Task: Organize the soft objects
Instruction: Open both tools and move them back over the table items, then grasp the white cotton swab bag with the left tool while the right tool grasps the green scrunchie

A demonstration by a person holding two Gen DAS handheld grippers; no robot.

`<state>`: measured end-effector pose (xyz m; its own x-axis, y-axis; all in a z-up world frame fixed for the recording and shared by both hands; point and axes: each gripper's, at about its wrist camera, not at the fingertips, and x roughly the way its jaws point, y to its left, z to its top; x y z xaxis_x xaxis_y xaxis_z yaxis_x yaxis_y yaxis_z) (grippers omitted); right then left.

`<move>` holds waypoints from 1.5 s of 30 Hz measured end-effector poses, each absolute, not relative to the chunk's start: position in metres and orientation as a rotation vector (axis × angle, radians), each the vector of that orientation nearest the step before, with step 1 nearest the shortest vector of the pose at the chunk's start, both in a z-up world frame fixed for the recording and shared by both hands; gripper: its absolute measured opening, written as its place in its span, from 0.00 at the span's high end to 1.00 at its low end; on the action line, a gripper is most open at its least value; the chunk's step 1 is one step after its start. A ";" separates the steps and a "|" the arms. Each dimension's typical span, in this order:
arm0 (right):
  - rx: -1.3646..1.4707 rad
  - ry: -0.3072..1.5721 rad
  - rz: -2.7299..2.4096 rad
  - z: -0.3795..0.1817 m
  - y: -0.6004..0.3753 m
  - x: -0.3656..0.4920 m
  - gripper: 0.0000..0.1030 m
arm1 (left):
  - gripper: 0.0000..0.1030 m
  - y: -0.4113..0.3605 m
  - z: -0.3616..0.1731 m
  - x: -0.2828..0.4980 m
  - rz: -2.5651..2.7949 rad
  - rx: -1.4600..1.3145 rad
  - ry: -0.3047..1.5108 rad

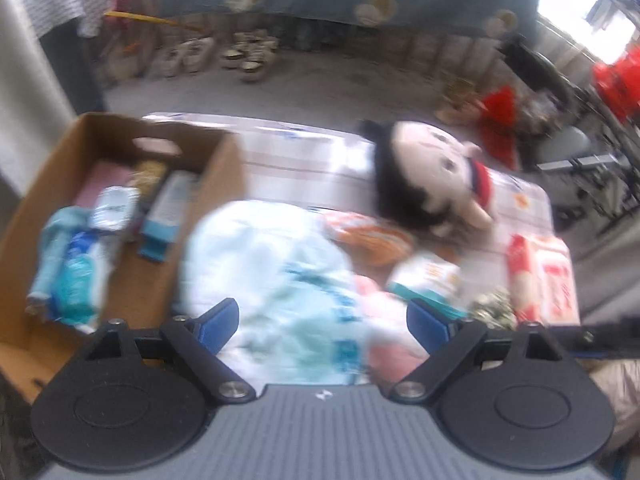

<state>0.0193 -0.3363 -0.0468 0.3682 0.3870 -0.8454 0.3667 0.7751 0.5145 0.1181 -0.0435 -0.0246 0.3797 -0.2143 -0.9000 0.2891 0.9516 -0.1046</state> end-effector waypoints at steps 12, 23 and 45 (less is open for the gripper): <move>0.753 1.231 -0.166 -0.096 -0.357 0.010 0.25 | 0.15 -0.123 -0.074 0.149 -0.536 0.138 1.233; 0.628 1.279 -0.122 -0.117 -0.366 0.032 0.34 | 0.12 -0.173 -0.131 0.198 -0.558 0.168 1.385; 0.338 1.358 0.006 -0.149 -0.351 0.079 0.35 | 0.46 -0.207 -0.174 0.209 -0.592 0.329 1.456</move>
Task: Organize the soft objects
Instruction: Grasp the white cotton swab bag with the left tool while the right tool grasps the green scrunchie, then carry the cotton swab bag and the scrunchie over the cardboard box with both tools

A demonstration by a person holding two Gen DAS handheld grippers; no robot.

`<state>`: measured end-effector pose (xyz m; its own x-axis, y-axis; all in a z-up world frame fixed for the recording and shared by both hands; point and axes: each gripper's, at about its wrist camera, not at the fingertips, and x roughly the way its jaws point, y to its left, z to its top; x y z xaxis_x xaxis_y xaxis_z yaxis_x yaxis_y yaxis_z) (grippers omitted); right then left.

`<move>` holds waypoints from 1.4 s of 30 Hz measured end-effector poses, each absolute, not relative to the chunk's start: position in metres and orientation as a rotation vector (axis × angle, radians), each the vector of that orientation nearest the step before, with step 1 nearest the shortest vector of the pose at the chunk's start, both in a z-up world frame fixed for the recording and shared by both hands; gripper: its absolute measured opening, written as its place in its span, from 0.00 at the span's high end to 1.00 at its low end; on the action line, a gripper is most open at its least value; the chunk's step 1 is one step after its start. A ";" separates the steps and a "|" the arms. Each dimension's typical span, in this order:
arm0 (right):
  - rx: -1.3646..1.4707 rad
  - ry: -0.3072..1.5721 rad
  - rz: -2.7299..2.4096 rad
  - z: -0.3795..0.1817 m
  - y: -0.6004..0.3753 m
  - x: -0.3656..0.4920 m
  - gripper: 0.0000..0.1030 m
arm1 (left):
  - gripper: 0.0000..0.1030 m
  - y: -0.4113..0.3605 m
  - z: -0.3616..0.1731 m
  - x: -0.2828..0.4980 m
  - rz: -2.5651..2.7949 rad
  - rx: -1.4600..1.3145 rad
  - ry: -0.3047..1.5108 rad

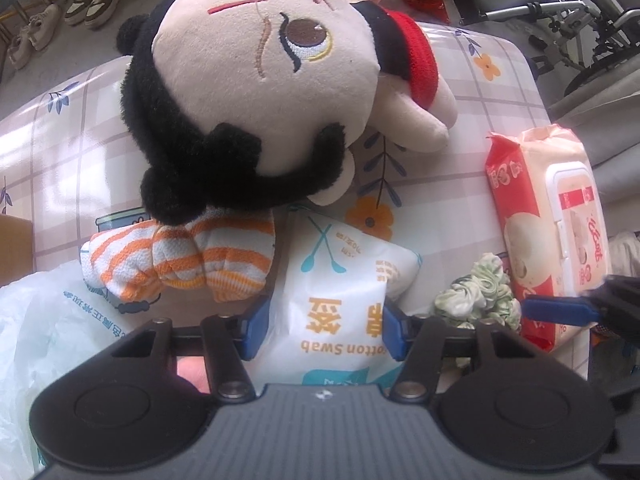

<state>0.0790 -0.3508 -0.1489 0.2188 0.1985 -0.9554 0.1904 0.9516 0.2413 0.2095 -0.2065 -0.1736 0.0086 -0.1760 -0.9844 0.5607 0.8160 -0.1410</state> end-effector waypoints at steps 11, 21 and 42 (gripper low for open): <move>0.310 1.422 -0.006 -0.177 -0.339 0.087 0.88 | 0.56 -0.199 -0.167 0.211 -0.591 0.302 1.424; 0.398 1.313 -0.070 -0.138 -0.350 0.064 0.94 | 0.57 -0.196 -0.137 0.198 -0.632 0.243 1.374; 0.680 1.093 -0.053 -0.017 -0.361 0.037 0.94 | 0.57 -0.112 -0.015 0.158 -0.563 -0.072 1.158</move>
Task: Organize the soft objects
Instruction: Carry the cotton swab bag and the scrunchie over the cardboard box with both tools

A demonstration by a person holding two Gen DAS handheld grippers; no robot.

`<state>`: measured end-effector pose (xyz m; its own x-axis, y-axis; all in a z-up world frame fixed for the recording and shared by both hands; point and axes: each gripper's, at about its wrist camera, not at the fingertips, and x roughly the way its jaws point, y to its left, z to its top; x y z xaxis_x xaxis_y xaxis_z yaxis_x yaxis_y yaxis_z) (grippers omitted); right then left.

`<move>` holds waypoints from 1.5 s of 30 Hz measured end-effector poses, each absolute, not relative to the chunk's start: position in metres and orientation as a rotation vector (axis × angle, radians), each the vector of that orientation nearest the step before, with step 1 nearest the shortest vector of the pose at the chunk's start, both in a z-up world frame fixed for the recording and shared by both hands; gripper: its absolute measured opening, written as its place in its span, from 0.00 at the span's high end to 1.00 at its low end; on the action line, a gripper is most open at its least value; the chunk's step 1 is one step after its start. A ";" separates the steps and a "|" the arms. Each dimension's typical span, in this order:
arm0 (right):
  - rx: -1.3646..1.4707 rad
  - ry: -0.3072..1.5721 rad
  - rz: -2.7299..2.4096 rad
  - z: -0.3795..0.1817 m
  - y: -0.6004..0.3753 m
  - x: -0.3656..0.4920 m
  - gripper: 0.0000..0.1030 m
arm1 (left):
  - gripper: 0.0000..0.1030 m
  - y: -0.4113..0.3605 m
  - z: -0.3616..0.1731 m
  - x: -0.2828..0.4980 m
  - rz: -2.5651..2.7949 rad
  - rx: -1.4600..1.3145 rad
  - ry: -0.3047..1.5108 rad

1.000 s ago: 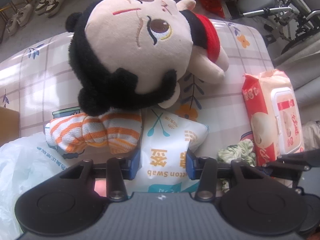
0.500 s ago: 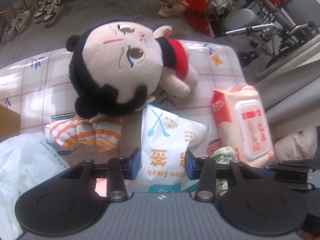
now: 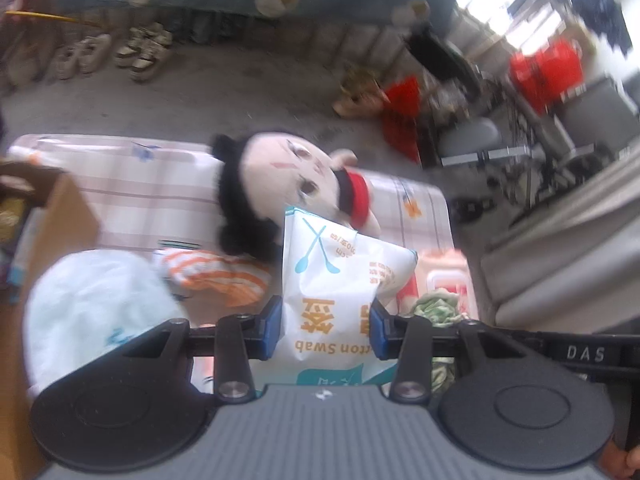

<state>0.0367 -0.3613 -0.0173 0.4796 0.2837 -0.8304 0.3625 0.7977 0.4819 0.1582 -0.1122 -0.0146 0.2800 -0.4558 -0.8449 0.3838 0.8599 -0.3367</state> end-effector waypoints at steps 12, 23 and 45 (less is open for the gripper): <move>0.718 1.002 0.154 0.044 -0.260 0.084 0.94 | 0.57 0.044 0.041 0.165 -0.295 -0.172 1.045; 0.739 1.008 0.289 0.045 -0.139 0.150 0.94 | 0.57 0.122 -0.015 0.193 -0.193 -0.046 1.119; 0.739 1.145 0.211 -0.038 -0.046 0.232 0.94 | 0.53 0.159 -0.165 0.251 -0.297 0.065 1.332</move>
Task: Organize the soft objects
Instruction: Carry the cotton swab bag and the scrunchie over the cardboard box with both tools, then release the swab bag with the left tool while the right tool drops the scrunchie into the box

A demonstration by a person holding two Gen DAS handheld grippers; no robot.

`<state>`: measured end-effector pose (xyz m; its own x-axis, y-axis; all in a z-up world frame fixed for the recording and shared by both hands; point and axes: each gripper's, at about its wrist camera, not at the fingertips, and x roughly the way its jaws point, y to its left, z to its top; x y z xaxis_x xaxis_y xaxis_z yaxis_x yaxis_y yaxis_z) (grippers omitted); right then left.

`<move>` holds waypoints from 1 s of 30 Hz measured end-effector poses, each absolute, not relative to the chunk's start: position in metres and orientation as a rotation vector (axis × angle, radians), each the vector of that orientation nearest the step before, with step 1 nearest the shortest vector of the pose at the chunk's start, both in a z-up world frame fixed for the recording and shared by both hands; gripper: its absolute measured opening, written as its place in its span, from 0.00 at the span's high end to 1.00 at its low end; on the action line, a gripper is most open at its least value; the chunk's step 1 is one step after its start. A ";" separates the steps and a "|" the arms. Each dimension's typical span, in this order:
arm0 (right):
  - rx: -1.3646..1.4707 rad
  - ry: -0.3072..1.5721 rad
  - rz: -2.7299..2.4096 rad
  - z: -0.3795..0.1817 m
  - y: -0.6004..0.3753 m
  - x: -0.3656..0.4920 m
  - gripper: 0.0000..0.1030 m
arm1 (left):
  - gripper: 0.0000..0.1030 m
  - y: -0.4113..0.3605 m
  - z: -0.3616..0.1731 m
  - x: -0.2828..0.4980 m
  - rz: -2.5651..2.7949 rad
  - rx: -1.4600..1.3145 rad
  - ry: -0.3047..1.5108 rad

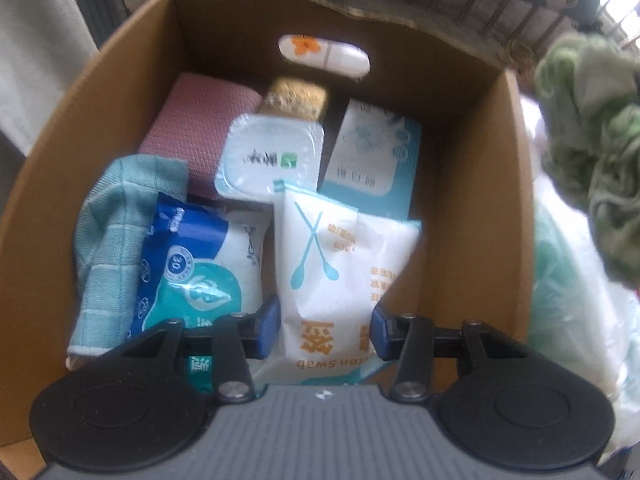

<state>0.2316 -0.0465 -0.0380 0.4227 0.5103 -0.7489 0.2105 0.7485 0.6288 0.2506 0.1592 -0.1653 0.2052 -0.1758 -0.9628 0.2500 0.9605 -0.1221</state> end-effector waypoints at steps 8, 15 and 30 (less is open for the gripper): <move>0.724 1.168 0.192 -0.043 -0.040 0.234 0.93 | 0.34 0.181 -0.157 0.248 -0.337 -0.008 1.361; 0.765 1.188 0.198 -0.049 -0.036 0.234 0.93 | 0.40 0.193 -0.147 0.251 -0.305 -0.027 1.348; 0.615 1.325 0.126 -0.091 -0.004 0.234 0.82 | 0.39 0.208 -0.149 0.259 -0.245 -0.057 1.356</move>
